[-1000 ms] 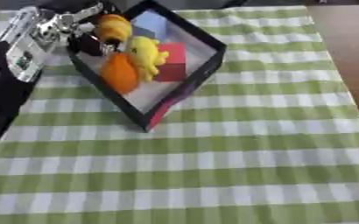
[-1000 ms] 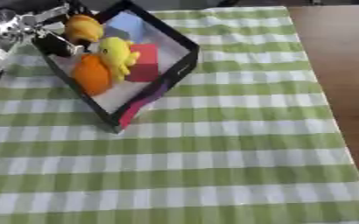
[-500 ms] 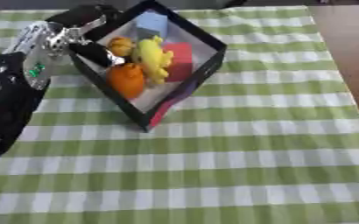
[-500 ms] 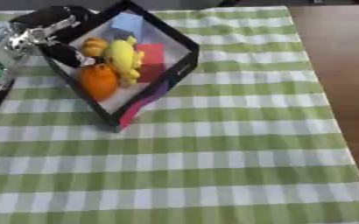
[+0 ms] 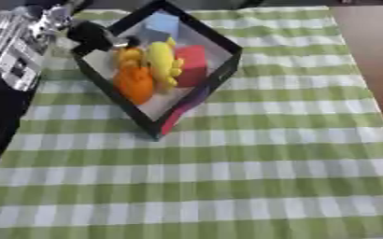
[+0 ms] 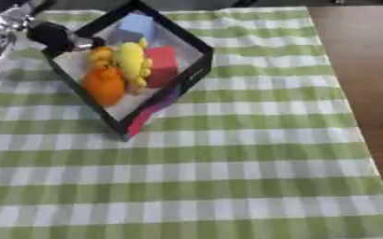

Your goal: Pick up objects on the table and place them in the box.

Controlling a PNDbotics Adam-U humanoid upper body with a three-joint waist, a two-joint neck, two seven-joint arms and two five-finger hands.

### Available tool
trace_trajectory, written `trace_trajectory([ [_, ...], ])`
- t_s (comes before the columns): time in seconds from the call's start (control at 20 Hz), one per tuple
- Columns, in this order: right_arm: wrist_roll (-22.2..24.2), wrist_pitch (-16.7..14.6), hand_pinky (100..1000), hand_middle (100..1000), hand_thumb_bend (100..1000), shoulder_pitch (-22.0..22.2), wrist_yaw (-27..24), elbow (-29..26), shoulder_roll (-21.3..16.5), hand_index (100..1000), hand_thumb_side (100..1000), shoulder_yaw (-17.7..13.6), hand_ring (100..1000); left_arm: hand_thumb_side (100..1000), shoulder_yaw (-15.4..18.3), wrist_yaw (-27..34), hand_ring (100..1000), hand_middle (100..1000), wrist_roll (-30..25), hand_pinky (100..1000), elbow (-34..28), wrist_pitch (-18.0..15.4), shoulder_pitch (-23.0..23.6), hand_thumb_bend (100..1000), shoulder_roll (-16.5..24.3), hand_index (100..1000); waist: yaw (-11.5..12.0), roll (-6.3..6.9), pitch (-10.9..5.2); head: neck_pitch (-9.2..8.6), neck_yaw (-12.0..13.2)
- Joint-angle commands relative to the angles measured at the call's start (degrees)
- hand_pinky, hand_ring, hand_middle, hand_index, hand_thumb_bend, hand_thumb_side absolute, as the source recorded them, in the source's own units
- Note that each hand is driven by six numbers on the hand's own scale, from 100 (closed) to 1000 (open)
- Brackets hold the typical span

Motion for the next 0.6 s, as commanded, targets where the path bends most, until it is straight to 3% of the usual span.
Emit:
trace_trajectory([
  [0.05,-0.15,-0.57,790,710,100,0.31,-0.16,-1.02,-1.52,839,535,-0.96,719,473,5.00,13.34,729,787,7.12,769,-11.62,4.48,2.16,100,3.51,895,0.28,0.30,-1.93,0.26,-0.47],
  [0.25,-0.14,-0.97,790,709,100,0.57,-0.29,-1.02,-1.00,838,535,-1.16,719,561,9.39,25.71,759,827,16.56,780,-21.23,5.22,10.16,130,6.84,908,0.86,-0.10,-1.91,0.09,-0.48],
  [0.35,-0.26,-1.12,790,709,100,0.65,-0.33,-1.02,-0.58,838,537,-1.36,719,652,11.41,29.72,764,838,20.10,783,-24.17,5.19,14.77,100,7.57,908,1.12,-0.31,-1.84,-0.04,0.06],
  [0.6,-0.60,-1.29,791,711,100,0.43,-0.21,-1.02,0.47,838,537,-1.62,721,689,16.35,37.48,767,842,27.44,784,-29.19,1.52,25.67,155,6.80,915,1.86,-0.91,-1.57,-0.71,0.72],
])
